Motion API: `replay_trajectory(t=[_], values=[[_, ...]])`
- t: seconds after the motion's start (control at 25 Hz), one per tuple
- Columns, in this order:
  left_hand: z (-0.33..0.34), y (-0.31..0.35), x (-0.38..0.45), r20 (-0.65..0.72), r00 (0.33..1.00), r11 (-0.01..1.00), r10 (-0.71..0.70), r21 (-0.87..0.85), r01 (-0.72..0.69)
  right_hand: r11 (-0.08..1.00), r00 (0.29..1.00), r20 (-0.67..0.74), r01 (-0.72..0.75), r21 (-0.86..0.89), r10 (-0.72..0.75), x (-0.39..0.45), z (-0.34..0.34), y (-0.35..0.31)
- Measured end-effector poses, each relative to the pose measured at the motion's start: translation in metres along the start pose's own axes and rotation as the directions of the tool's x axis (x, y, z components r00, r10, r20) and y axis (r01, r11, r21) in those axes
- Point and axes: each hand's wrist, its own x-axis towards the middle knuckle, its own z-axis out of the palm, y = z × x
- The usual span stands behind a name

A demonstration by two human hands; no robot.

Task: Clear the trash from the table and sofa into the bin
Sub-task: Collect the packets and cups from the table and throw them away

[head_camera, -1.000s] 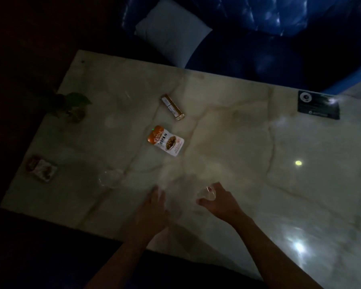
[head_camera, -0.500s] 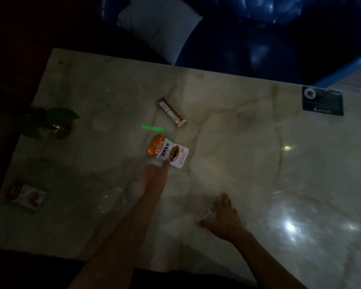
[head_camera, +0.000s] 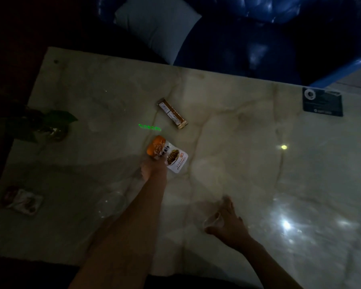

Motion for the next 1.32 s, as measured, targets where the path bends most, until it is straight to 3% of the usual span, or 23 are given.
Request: replay_trajectory(t=[0.04, 0.16, 0.28, 0.4, 0.56, 0.72, 0.84, 0.96, 1.04, 1.08, 1.2, 1.32], values=[[-0.001, 0.0, 0.002, 0.023, 1.0, 1.0, -0.014, 0.015, 0.014, 1.0, 1.0, 0.006, -0.006, 0.012, 0.006, -0.001, -0.001, 0.0], [-0.012, -0.002, 0.006, 0.182, 0.98, 0.982, -0.079, -0.157, 0.108, 1.0, 1.0, 0.021, -0.012, -0.004, 0.012, 0.0, -0.006, -0.001], [-0.027, -0.018, -0.009, 0.381, 0.924, 0.917, 0.035, -0.38, 0.122, 1.0, 0.999, 0.048, 0.008, -0.01, -0.008, -0.003, -0.012, -0.003], [-0.044, -0.046, -0.038, 0.524, 0.841, 0.846, 0.133, -0.502, 0.179, 0.983, 0.997, 0.065, 0.034, 0.183, -0.047, -0.011, -0.022, -0.009], [-0.069, -0.078, -0.079, 0.559, 0.795, 0.8, 0.236, -0.576, 0.168, 0.892, 0.997, 0.012, 0.068, 0.446, -0.082, -0.034, -0.053, -0.027], [-0.083, -0.09, -0.111, 0.56, 0.778, 0.837, 0.287, -0.541, 0.081, 0.591, 0.979, 0.002, 0.123, 0.798, -0.205, -0.064, -0.074, -0.051], [-0.085, -0.083, -0.132, 0.597, 0.729, 0.842, 0.335, -0.537, 0.053, 0.55, 0.953, -0.014, 0.187, 0.814, -0.304, -0.08, -0.067, -0.066], [-0.082, -0.075, -0.147, 0.592, 0.741, 0.849, 0.318, -0.525, 0.055, 0.55, 0.959, -0.072, 0.218, 0.806, -0.275, -0.087, -0.061, -0.071], [-0.08, -0.071, -0.154, 0.627, 0.726, 0.83, 0.282, -0.539, 0.143, 0.546, 0.958, -0.122, 0.251, 0.799, -0.261, -0.091, -0.058, -0.07], [-0.078, -0.069, -0.157, 0.674, 0.691, 0.794, 0.263, -0.558, 0.243, 0.527, 0.955, -0.138, 0.263, 0.808, -0.264, -0.093, -0.056, -0.069], [-0.072, -0.065, -0.167, 0.838, 0.467, 0.622, 0.282, -0.53, 0.576, 0.475, 0.944, -0.138, 0.274, 0.836, -0.301, -0.099, -0.046, -0.067], [-0.061, -0.059, -0.171, 0.864, 0.379, 0.624, 0.33, -0.502, 0.6, 0.458, 0.934, -0.141, 0.288, 0.841, -0.328, -0.103, -0.037, -0.065]])
